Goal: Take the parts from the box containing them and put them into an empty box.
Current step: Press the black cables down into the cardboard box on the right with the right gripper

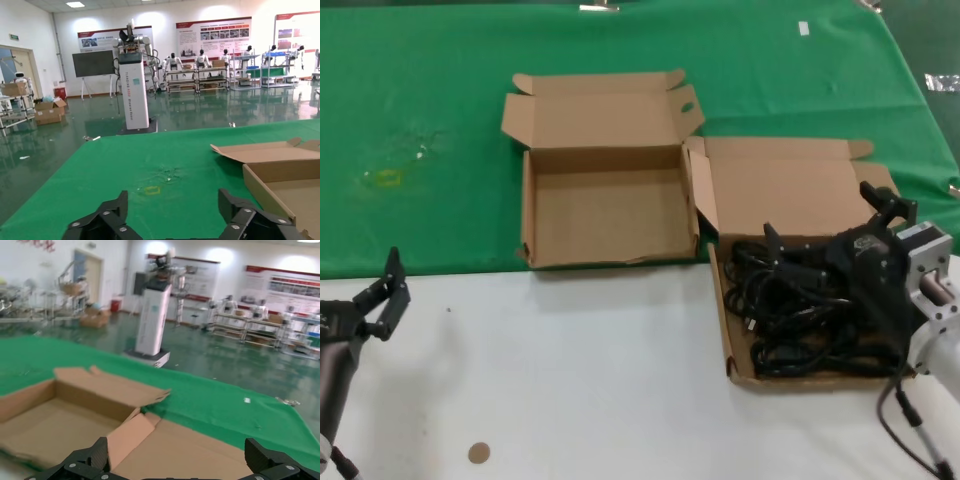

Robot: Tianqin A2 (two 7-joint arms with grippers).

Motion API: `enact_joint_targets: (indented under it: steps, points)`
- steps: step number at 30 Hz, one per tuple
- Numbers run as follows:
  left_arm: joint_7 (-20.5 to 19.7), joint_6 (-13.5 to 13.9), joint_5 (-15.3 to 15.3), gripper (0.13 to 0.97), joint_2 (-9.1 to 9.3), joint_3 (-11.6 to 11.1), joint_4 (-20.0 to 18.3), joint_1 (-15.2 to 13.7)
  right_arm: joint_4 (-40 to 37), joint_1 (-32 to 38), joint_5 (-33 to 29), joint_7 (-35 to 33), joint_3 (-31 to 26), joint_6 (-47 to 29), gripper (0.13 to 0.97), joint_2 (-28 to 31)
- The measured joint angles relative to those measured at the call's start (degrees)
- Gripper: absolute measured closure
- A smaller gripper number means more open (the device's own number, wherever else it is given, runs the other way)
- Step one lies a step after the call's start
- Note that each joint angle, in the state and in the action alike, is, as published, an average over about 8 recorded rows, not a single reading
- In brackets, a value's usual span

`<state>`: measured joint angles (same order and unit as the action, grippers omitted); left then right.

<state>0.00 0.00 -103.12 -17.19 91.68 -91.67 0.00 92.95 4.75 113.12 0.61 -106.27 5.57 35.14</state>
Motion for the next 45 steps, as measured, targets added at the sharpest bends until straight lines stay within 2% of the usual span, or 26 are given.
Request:
enact_joint_targets:
  steps: [6, 8, 15, 19, 27, 36, 45]
  points:
    - [0.00, 0.00, 0.00, 0.511, 0.00, 0.00, 0.00, 0.00, 0.98, 2.85, 4.29, -0.82, -7.39, 0.19, 0.129, 10.47]
    - [0.00, 0.00, 0.00, 0.537, 0.00, 0.00, 0.00, 0.00, 1.01, 4.13, 5.09, -0.95, -9.63, -0.25, 0.129, 13.52]
    - [0.00, 0.00, 0.00, 0.724, 0.00, 0.00, 0.00, 0.00, 0.47, 9.34, 4.74, -0.18, -15.87, -3.95, 0.129, 21.64]
    - [0.00, 0.00, 0.00, 0.724, 0.00, 0.00, 0.00, 0.00, 0.25, 11.86, 2.22, 1.31, -17.43, -8.04, 0.129, 24.65]
    - [0.00, 0.00, 0.00, 0.867, 0.00, 0.00, 0.00, 0.00, -1.98, 16.11, -5.24, 3.97, -15.92, -19.80, 0.129, 26.89]
    - [0.00, 0.00, 0.00, 0.937, 0.00, 0.00, 0.00, 0.00, -4.23, 19.52, -11.98, 4.37, -12.48, -33.00, 0.129, 27.09]
    - [0.00, 0.00, 0.00, 0.945, 0.00, 0.00, 0.00, 0.00, -6.30, 22.05, -19.00, 3.75, -11.33, -43.95, 0.129, 25.84]
